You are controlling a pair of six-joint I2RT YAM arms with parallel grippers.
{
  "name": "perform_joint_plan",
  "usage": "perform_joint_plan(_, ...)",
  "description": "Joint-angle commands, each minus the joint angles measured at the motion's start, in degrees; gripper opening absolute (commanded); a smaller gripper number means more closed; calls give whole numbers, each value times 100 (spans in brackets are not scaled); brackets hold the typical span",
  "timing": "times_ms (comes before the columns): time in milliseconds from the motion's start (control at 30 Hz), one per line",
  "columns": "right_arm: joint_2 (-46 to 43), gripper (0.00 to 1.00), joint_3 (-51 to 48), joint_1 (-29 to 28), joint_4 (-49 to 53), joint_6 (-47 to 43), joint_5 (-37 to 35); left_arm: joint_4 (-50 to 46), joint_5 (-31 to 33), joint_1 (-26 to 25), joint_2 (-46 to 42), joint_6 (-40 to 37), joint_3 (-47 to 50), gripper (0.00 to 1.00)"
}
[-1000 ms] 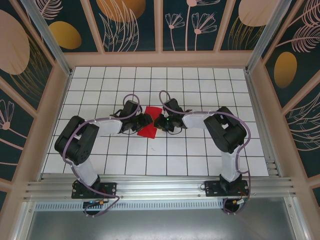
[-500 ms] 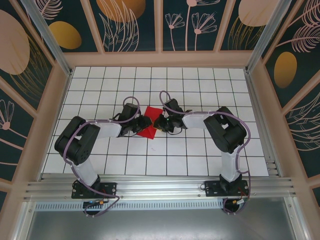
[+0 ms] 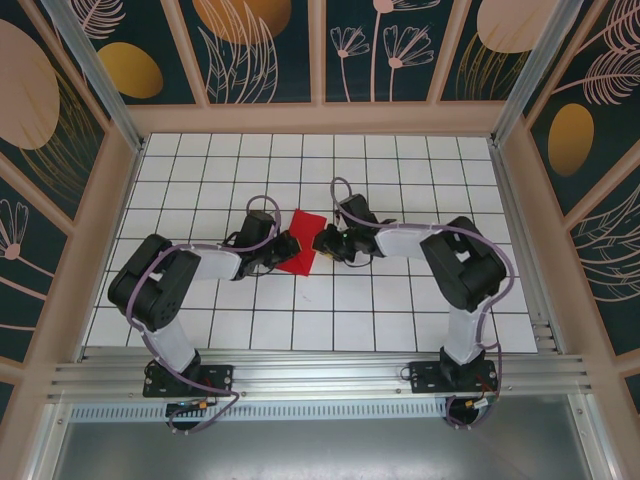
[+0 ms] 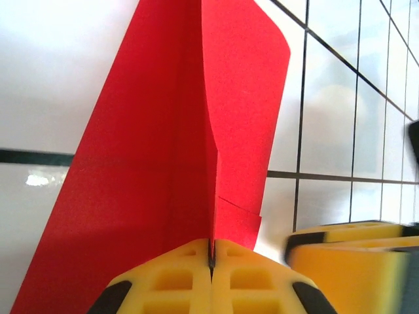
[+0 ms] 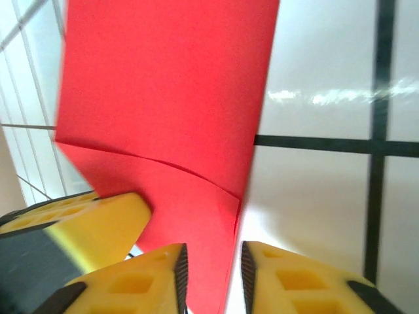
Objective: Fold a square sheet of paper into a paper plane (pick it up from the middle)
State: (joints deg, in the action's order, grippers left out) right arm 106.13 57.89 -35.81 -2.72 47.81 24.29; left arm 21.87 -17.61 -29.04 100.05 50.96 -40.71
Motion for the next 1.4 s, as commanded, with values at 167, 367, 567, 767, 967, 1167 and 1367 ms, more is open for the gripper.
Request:
perform_joint_plan(167, -1833, 55, -542, 412, 409, -505, -1638, -1303, 1075, 12, -852, -1109, -611, 2)
perform_joint_plan(367, -2651, 71, -985, 880, 571, -650, -2400, -3126, 2761, -64, -1094, -1824, -1674, 4)
perform_joint_plan(567, -2939, 83, -1280, 1069, 513, -634, -2491, -4291, 4757, -410, -520, -2238, -2591, 5)
perform_joint_plan(767, -2990, 85, -1394, 1244, 633, -484, -2634, -4960, 5862, -723, 493, -2265, -3331, 6)
perform_joint_plan(967, -2993, 85, -1425, 1402, 754, -340, -2619, -5065, 5965, -1076, 1436, -2235, -3851, 7)
perform_joint_plan(1167, -2966, 84, -1449, 1481, 795, -273, -2611, -5123, 5896, -1466, 2160, -2239, -4347, 9)
perform_joint_plan(1367, -2957, 84, -1478, 1547, 836, -224, -2575, -5114, 5696, -1660, 2470, -2275, -4556, 11)
